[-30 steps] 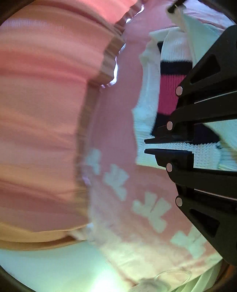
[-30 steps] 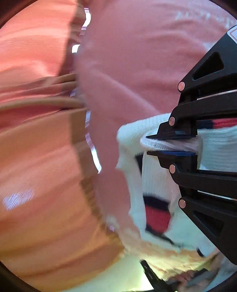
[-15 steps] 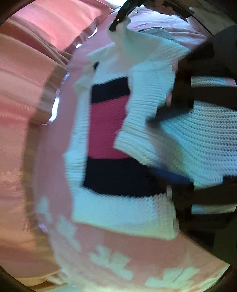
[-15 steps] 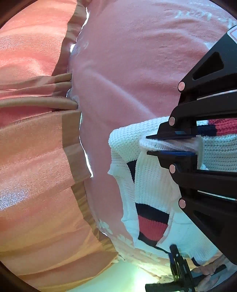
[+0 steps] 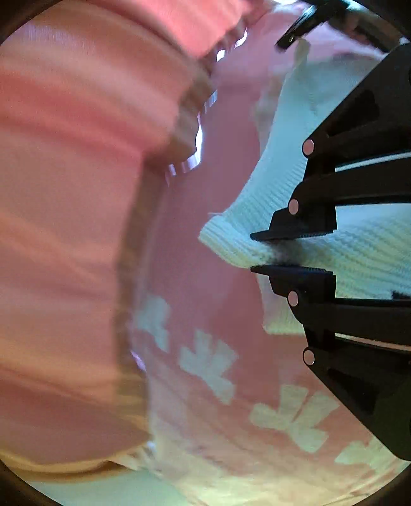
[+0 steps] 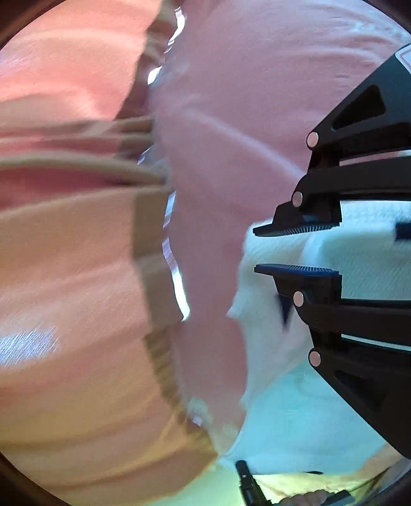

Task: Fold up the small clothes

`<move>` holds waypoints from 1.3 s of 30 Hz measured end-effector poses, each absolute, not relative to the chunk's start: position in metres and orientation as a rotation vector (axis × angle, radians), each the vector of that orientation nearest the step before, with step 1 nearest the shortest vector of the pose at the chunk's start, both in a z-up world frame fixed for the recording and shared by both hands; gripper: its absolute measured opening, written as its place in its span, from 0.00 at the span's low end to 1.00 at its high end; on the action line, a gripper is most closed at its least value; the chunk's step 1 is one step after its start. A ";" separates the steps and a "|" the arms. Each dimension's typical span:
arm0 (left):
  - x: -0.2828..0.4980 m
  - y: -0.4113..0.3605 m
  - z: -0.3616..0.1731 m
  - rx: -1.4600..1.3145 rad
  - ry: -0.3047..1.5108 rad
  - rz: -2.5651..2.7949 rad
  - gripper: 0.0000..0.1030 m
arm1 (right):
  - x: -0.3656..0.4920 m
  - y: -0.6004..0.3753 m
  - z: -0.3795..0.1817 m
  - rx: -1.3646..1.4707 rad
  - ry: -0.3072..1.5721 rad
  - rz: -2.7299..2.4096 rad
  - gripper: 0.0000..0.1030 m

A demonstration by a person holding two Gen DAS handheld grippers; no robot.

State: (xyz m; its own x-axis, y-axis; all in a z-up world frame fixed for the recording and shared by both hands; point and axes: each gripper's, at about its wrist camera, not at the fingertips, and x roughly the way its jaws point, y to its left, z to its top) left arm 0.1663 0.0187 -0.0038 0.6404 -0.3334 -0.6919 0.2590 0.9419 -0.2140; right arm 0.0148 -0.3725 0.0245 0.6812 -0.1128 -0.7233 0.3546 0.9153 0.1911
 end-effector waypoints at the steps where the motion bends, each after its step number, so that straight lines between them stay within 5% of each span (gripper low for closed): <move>1: 0.169 0.022 -0.017 -0.101 0.829 -0.296 0.15 | 0.011 -0.374 0.027 0.345 0.776 -0.258 0.24; 4: 0.156 0.022 -0.014 -0.074 0.827 -0.333 0.21 | -0.015 -0.377 0.047 0.349 0.701 -0.266 0.57; 7: 0.136 0.021 -0.003 -0.001 0.753 -0.307 0.41 | -0.019 -0.375 0.045 0.329 0.730 -0.246 0.57; 15: 0.166 0.024 -0.039 -0.041 0.932 -0.266 0.41 | 0.031 -0.355 -0.003 0.190 0.917 -0.213 0.57; 17: 0.172 0.024 -0.049 -0.033 0.954 -0.260 0.40 | 0.032 -0.353 -0.011 0.185 0.944 -0.198 0.35; 18: 0.175 0.023 -0.053 -0.033 0.967 -0.273 0.34 | 0.032 -0.353 -0.012 0.187 0.950 -0.197 0.13; 19: 0.176 0.022 -0.055 -0.036 0.974 -0.286 0.11 | 0.031 -0.354 -0.010 0.190 0.950 -0.196 0.10; 26: 0.161 0.025 0.009 -0.101 0.774 -0.341 0.07 | 0.013 -0.357 0.060 0.250 0.650 -0.173 0.07; 31: 0.208 0.020 -0.047 -0.065 0.947 -0.219 0.07 | 0.049 -0.388 -0.026 0.276 0.958 -0.259 0.07; 35: 0.204 0.009 -0.047 -0.018 0.927 -0.196 0.08 | 0.044 -0.379 -0.001 0.243 0.851 -0.218 0.07; 39: 0.208 0.010 -0.057 -0.009 0.965 -0.167 0.09 | 0.048 -0.390 -0.031 0.296 0.946 -0.242 0.09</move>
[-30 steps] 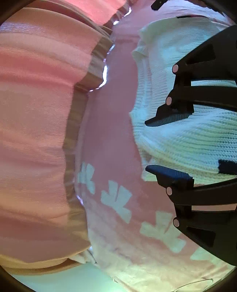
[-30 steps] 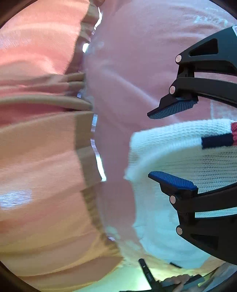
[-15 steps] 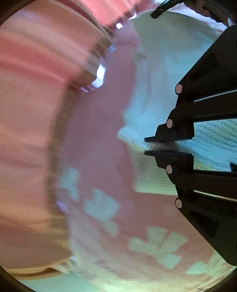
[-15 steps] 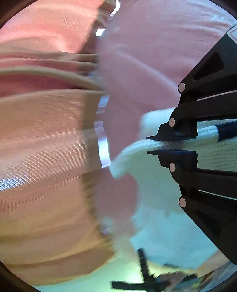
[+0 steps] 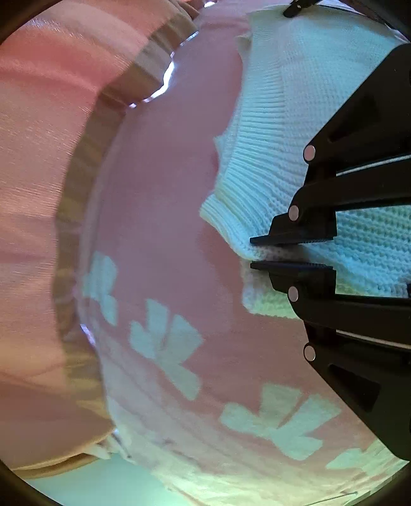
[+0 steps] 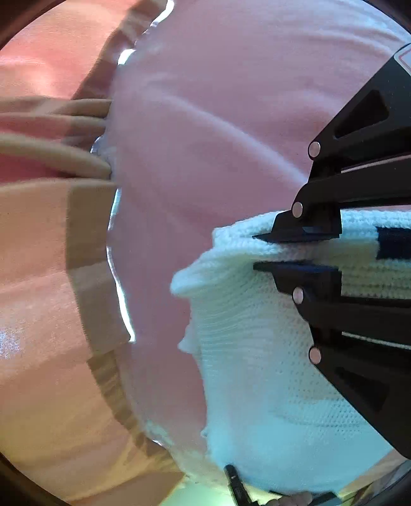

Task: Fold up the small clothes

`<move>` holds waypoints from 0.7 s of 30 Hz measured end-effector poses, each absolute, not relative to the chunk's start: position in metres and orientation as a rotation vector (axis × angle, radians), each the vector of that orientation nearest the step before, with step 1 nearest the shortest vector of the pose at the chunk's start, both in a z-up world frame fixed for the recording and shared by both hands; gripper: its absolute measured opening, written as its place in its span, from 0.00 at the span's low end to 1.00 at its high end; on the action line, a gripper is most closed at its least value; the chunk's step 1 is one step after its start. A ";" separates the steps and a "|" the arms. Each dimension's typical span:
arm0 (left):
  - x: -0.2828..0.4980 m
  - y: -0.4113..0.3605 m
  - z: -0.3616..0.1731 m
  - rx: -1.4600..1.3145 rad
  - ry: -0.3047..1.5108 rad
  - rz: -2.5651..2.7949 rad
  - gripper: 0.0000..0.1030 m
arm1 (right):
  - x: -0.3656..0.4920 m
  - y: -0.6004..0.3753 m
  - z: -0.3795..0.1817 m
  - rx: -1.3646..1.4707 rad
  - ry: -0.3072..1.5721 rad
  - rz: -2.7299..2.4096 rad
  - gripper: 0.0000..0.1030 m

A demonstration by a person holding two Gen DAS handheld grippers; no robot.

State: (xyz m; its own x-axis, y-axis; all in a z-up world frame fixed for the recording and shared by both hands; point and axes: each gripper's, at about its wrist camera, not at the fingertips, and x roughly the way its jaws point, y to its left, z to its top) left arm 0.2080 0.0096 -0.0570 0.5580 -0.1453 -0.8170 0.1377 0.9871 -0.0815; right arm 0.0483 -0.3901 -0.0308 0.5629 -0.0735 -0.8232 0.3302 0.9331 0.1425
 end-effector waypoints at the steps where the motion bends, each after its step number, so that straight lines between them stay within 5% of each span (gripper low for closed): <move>1: 0.203 0.010 -0.051 -0.015 0.950 -0.167 0.10 | 0.045 -0.388 -0.018 0.283 0.929 -0.248 0.10; 4: 0.176 0.014 -0.023 -0.019 0.868 -0.198 0.13 | 0.018 -0.380 0.018 0.270 0.815 -0.267 0.25; 7: 0.131 0.027 0.000 -0.029 0.805 -0.244 0.35 | -0.029 -0.360 0.035 0.286 0.778 -0.250 0.41; 9: 0.102 0.038 -0.003 -0.039 0.784 -0.232 0.42 | -0.050 -0.351 0.028 0.304 0.796 -0.266 0.52; 16: 0.055 0.069 -0.060 -0.108 0.887 -0.205 0.43 | -0.092 -0.353 -0.026 0.387 0.964 -0.317 0.53; 18: 0.053 0.067 -0.059 -0.064 0.869 -0.175 0.54 | -0.094 -0.361 -0.035 0.427 0.976 -0.323 0.56; 21: 0.055 0.074 -0.067 -0.148 0.927 -0.178 0.57 | -0.092 -0.372 -0.052 0.530 1.010 -0.304 0.63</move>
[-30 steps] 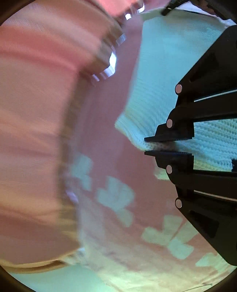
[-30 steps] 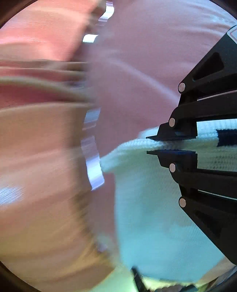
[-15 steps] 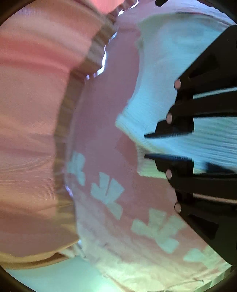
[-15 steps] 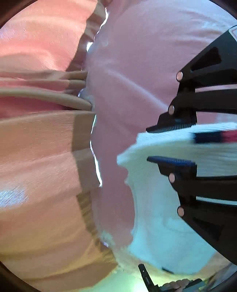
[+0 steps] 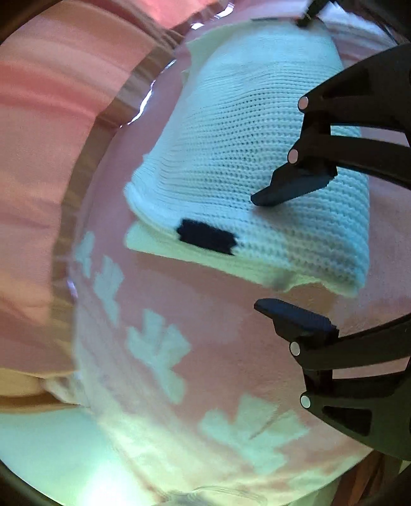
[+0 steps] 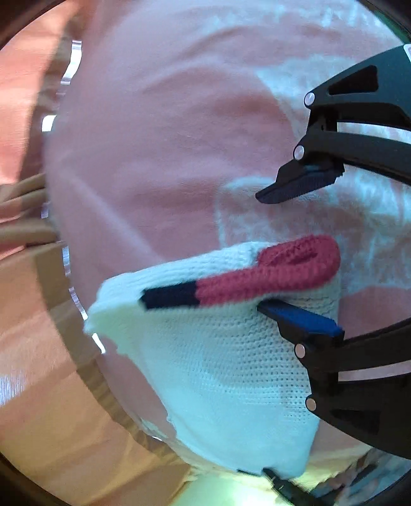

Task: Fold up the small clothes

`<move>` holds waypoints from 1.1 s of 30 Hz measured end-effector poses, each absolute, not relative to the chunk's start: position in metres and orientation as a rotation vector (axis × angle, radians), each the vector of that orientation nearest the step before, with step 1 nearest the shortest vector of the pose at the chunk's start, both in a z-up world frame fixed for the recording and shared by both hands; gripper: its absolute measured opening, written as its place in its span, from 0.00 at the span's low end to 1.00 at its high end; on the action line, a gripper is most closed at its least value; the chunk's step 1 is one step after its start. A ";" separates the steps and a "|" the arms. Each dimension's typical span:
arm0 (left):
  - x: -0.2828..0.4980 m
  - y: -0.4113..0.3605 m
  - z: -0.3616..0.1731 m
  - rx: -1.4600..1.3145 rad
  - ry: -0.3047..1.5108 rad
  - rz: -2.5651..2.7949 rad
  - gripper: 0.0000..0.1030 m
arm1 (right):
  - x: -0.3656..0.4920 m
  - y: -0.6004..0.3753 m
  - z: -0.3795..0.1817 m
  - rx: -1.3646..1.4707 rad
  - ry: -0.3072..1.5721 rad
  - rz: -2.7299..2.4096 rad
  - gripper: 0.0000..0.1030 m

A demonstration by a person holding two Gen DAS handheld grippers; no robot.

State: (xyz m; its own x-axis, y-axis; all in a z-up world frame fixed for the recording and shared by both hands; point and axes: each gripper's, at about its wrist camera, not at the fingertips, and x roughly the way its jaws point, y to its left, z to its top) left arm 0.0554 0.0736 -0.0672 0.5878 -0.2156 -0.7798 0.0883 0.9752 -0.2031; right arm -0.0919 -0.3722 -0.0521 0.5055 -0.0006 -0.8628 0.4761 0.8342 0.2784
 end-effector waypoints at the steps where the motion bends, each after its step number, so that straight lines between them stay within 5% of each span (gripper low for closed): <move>1: 0.059 0.075 -0.073 -0.180 0.957 -0.185 0.58 | -0.092 -0.373 -0.054 0.553 0.997 -0.296 0.63; 2: 0.064 0.079 -0.079 -0.234 0.990 -0.187 0.58 | -0.090 -0.371 -0.054 0.545 0.987 -0.288 0.61; 4: 0.067 0.081 -0.079 -0.269 1.002 -0.202 0.46 | -0.085 -0.366 -0.054 0.523 0.981 -0.258 0.26; 5: 0.066 0.079 -0.077 -0.271 1.003 -0.222 0.32 | -0.084 -0.363 -0.053 0.540 0.980 -0.226 0.21; 7: 0.062 0.078 -0.066 -0.277 0.990 -0.246 0.26 | -0.086 -0.360 -0.042 0.536 0.945 -0.214 0.13; 12: 0.033 0.094 -0.040 -0.244 0.949 -0.263 0.25 | -0.137 -0.356 0.015 0.502 0.804 -0.235 0.12; 17: 0.032 0.099 -0.082 -0.210 1.063 -0.195 0.29 | -0.150 -0.354 -0.052 0.544 1.039 -0.275 0.15; 20: 0.021 0.092 -0.056 -0.156 0.990 -0.210 0.33 | -0.151 -0.345 -0.017 0.405 0.960 -0.330 0.19; 21: 0.016 0.091 -0.044 -0.165 0.958 -0.226 0.34 | -0.154 -0.340 -0.002 0.372 0.904 -0.348 0.27; 26: 0.020 0.057 0.019 -0.130 0.789 -0.304 0.35 | -0.123 -0.322 0.043 0.260 0.773 -0.251 0.27; 30: 0.058 0.009 0.019 -0.005 0.788 -0.332 0.36 | -0.060 -0.311 0.033 0.202 0.842 -0.122 0.01; 33: 0.099 -0.006 -0.026 0.081 0.863 -0.264 0.35 | -0.017 -0.317 -0.003 0.196 0.929 -0.120 0.00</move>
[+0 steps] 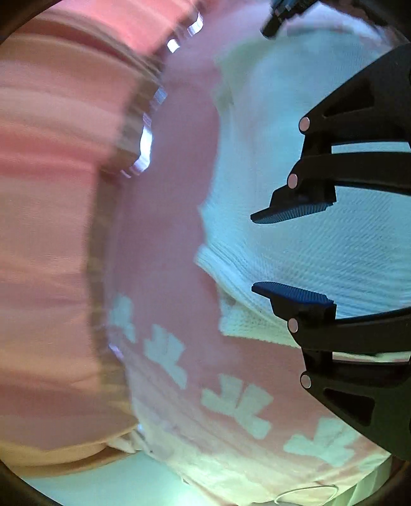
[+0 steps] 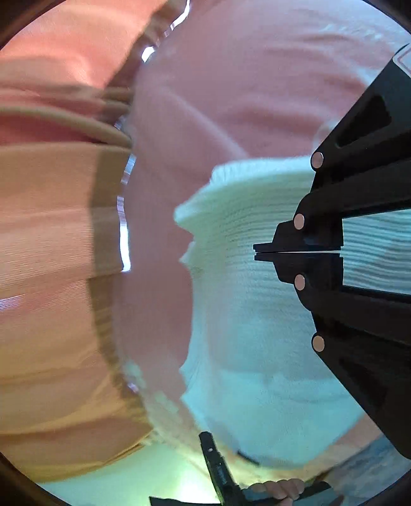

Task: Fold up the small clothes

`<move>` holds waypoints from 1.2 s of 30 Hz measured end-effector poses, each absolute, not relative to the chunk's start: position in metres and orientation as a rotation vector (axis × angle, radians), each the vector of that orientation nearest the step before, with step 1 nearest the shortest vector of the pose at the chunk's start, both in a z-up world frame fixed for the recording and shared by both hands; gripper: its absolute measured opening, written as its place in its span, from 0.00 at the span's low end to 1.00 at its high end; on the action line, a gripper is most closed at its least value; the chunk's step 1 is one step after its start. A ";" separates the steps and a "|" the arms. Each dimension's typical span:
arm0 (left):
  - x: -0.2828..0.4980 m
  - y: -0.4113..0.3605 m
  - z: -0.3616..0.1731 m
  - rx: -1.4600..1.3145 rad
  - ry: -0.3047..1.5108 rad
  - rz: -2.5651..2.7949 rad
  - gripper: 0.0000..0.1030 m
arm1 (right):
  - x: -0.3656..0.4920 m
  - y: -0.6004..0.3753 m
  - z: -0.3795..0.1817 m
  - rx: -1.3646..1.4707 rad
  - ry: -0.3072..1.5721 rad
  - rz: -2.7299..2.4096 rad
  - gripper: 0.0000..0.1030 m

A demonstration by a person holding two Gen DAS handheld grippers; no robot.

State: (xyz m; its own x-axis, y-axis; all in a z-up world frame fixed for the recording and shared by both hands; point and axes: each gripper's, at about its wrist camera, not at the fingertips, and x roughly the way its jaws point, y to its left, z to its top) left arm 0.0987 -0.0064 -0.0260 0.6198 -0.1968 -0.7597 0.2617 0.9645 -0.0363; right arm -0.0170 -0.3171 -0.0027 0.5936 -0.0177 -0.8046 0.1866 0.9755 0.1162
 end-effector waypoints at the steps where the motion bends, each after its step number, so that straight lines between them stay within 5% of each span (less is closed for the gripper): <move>1: 0.105 -0.003 -0.038 0.094 0.886 -0.237 0.34 | -0.007 -0.323 -0.016 0.175 0.953 -0.159 0.00; 14: 0.114 0.006 -0.057 0.104 0.906 -0.173 0.33 | 0.004 -0.345 -0.028 0.260 0.930 -0.280 0.00; 19: 0.113 0.005 -0.057 0.105 0.907 -0.162 0.33 | 0.002 -0.270 0.002 0.219 0.848 -0.053 0.00; 25: 0.113 0.002 -0.059 0.125 0.899 -0.149 0.33 | 0.024 -0.187 -0.036 0.099 0.932 0.150 0.00; 36: 0.110 0.004 -0.061 0.164 0.882 -0.168 0.34 | -0.005 -0.331 -0.027 0.331 0.905 -0.151 0.00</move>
State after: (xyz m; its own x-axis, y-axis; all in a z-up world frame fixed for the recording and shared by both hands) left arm 0.1105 0.0044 -0.0613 0.6242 -0.0778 -0.7774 0.2129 0.9743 0.0735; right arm -0.0053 -0.3309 -0.0272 0.6113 0.0103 -0.7914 0.2666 0.9388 0.2182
